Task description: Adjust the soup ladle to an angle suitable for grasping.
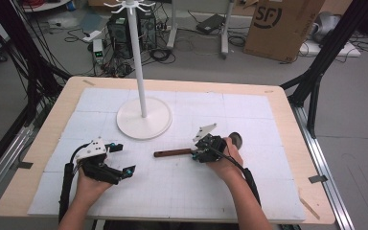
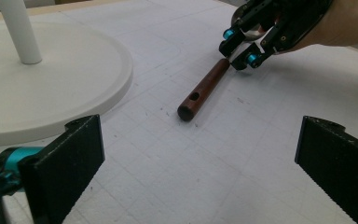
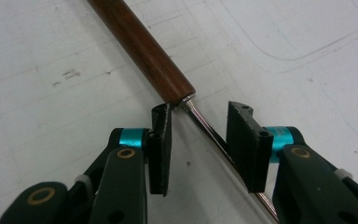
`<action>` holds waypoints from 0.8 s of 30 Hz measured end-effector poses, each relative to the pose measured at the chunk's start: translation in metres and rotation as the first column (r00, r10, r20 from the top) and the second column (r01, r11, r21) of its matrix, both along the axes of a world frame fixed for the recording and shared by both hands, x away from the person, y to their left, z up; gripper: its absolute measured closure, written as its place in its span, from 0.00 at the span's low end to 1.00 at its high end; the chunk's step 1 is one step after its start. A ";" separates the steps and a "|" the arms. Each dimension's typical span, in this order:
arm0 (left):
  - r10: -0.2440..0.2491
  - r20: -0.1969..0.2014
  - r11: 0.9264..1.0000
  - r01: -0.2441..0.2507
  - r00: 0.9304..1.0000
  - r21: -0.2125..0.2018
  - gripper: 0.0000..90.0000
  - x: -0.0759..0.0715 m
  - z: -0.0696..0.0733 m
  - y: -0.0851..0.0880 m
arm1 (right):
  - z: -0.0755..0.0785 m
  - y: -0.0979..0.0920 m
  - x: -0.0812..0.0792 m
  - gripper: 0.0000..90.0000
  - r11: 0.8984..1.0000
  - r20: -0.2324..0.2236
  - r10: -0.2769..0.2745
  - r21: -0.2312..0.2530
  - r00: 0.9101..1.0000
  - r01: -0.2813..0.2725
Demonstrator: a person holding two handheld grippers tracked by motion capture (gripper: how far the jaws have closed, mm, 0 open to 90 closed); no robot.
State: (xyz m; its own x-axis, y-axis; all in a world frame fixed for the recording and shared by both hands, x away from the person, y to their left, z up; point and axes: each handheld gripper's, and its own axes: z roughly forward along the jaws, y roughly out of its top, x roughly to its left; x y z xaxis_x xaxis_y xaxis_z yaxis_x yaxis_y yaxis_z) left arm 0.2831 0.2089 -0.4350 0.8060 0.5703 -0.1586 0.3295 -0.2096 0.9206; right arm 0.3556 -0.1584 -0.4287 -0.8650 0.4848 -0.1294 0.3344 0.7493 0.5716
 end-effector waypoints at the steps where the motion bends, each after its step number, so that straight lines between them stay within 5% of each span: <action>1: -0.001 -0.001 1.000 0.001 1.000 0.001 0.02 0.000 0.000 0.000 | 0.001 -0.001 0.000 0.68 1.000 -0.010 0.001 0.009 1.000 0.000; 5: -0.001 -0.003 1.000 0.001 1.000 -0.002 0.02 0.000 -0.001 0.000 | 0.002 -0.007 0.002 0.68 1.000 -0.027 0.027 0.017 0.999 -0.026; 13: 0.001 -0.005 1.000 -0.001 1.000 0.006 0.02 0.001 -0.001 0.000 | 0.013 0.000 0.013 0.69 0.987 -0.046 0.107 -0.117 0.993 -0.112; 24: 0.002 -0.004 1.000 -0.002 1.000 0.002 0.02 0.001 -0.001 0.001 | 0.008 0.004 0.018 0.68 0.984 -0.080 0.111 -0.130 0.991 -0.120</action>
